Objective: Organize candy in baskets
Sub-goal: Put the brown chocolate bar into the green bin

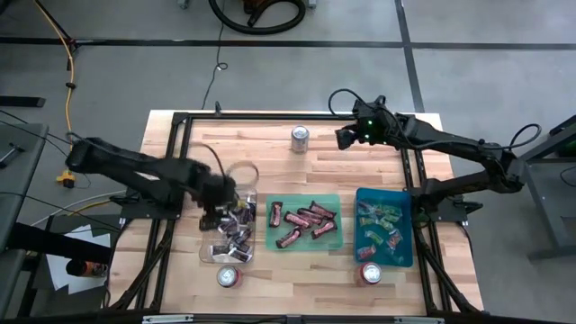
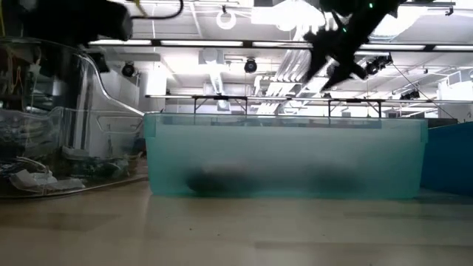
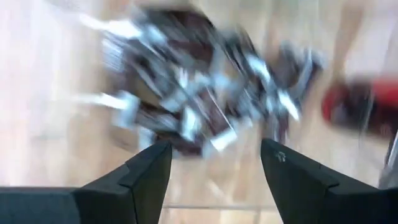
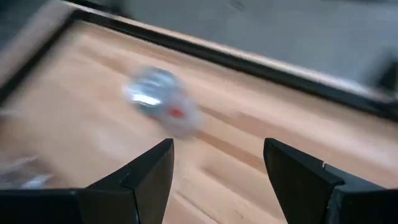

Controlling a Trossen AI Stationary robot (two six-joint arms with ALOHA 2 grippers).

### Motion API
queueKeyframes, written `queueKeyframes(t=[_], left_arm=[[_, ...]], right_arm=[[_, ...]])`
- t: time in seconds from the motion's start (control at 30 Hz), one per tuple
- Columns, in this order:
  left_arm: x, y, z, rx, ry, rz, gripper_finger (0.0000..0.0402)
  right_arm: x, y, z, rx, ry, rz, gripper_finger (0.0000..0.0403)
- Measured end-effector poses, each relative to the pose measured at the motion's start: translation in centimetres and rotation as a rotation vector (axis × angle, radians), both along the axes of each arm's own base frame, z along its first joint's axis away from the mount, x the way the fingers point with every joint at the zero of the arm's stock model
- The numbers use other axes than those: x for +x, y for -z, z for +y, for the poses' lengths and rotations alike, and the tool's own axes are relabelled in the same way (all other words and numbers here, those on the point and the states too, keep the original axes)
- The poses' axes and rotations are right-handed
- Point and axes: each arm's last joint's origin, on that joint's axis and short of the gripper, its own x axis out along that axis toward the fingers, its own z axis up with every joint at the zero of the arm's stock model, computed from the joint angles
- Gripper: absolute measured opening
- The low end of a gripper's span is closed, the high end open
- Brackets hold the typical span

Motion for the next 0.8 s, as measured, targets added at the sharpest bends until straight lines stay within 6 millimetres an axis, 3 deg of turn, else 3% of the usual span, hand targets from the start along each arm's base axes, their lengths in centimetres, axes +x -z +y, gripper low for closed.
queueKeyframes(t=[0.17,0.27,0.33,0.47,0.63,0.8], left_arm=[[-1.6,-3.0,4.0,0.112,-0.232,-0.254,0.0235],[-2.4,-4.1,6.1,0.159,-0.325,-0.363,0.0235],[-2.7,-4.5,7.2,0.190,-0.359,-0.405,0.0235],[-3.2,-4.7,8.9,0.259,-0.356,-0.419,0.0235],[-3.6,-4.6,10.0,0.254,-0.309,-0.416,0.0235],[-4.0,-4.5,10.3,0.253,-0.323,-0.402,0.0235]], right_arm=[[-2.9,3.9,-1.1,0.170,0.325,0.142,0.0243],[-4.5,7.2,-1.5,0.299,0.547,0.104,0.0243],[-5.2,9.0,-2.2,0.358,0.704,-0.013,0.0243],[-6.6,10.8,-4.9,0.378,0.944,-0.279,0.0243],[-8.2,12.8,-7.5,0.431,1.205,-0.305,0.0243],[-8.2,13.0,-10.3,0.415,1.338,-0.375,0.0243]])
